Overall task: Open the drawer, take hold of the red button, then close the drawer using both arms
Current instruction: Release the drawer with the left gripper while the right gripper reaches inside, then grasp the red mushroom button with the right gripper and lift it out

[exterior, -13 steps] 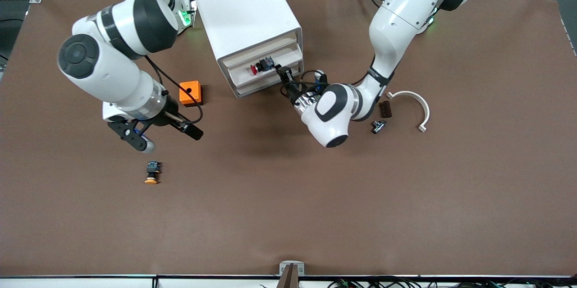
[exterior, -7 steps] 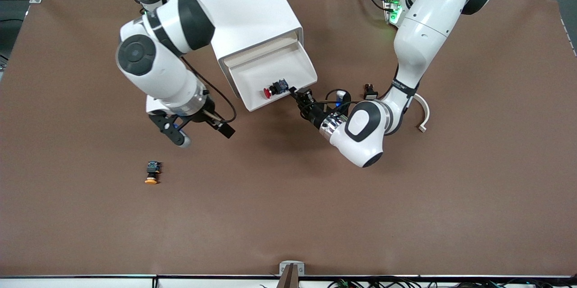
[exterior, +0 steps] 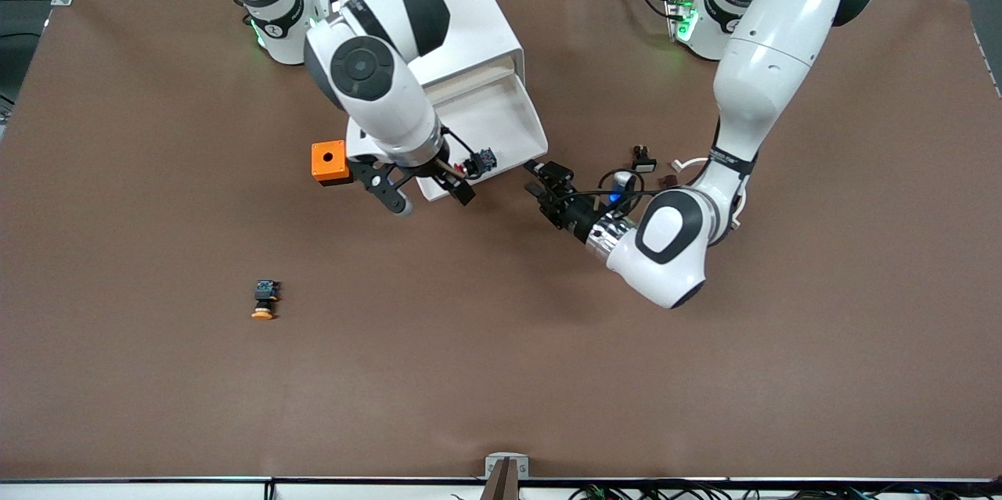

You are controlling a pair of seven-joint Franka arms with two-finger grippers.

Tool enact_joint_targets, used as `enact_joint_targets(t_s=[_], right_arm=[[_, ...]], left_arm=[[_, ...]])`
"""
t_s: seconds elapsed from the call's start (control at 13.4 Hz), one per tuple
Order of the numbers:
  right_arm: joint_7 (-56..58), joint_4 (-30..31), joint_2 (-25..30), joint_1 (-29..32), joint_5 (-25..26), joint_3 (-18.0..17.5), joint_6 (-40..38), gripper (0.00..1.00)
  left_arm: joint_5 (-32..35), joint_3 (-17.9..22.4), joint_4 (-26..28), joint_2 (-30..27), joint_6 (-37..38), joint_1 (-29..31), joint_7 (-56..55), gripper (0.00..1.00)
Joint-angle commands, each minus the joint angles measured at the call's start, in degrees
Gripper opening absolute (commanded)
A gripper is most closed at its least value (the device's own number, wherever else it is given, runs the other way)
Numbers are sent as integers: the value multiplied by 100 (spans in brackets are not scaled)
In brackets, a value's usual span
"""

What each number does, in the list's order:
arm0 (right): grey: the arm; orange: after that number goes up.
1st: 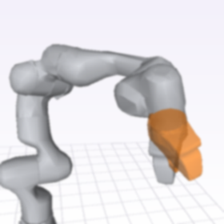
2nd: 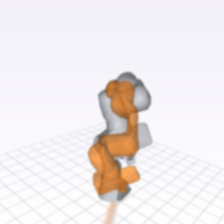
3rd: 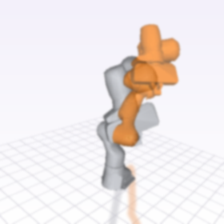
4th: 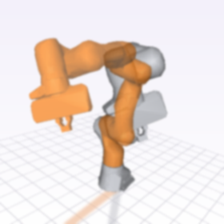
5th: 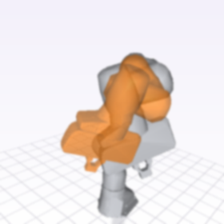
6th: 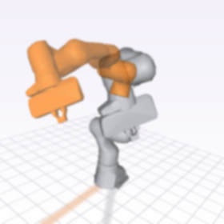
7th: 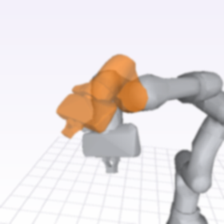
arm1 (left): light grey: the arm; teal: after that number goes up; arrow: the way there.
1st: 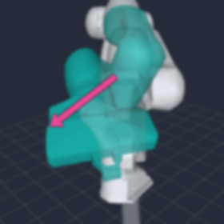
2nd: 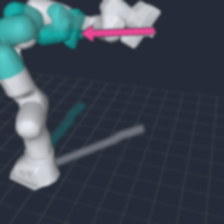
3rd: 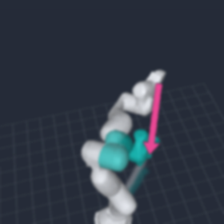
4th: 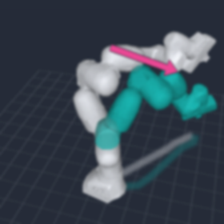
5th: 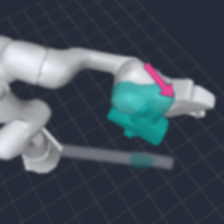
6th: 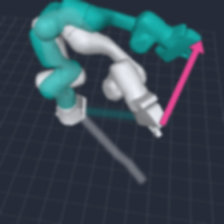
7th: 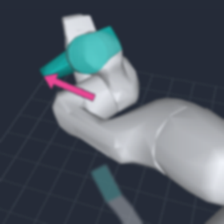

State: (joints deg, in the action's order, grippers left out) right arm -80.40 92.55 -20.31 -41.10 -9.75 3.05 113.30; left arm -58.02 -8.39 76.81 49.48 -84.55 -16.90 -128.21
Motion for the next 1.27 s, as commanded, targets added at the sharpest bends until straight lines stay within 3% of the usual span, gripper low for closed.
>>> enact_joint_targets(t_s=[0.0, 0.45, 0.82, 1.05, 1.12, 1.2], right_arm=[[-475, 437, 53, -327, -18, 65, 340, 100], [-863, 974, 36, -654, 0, 65, 895, 99], [-1197, 1107, -35, -759, 0, 65, 1255, 91], [-1232, 1107, -43, -794, -9, 56, 1264, 71], [-1232, 1107, -35, -786, -18, 56, 1256, 60], [-1232, 1098, -26, -777, -35, 56, 1221, 39]], left_arm=[[657, -4, -261, -122, 123, 274, 51, 99], [2433, -13, -386, -587, 132, 951, 1121, 99], [4156, -48, -430, -1237, 123, 890, 1983, 99], [4282, -48, -430, -1466, 132, 908, 2352, 99], [4290, -40, -430, -1511, 132, 899, 2527, 99], [4360, -22, -430, -1633, 132, 899, 2834, 99]])
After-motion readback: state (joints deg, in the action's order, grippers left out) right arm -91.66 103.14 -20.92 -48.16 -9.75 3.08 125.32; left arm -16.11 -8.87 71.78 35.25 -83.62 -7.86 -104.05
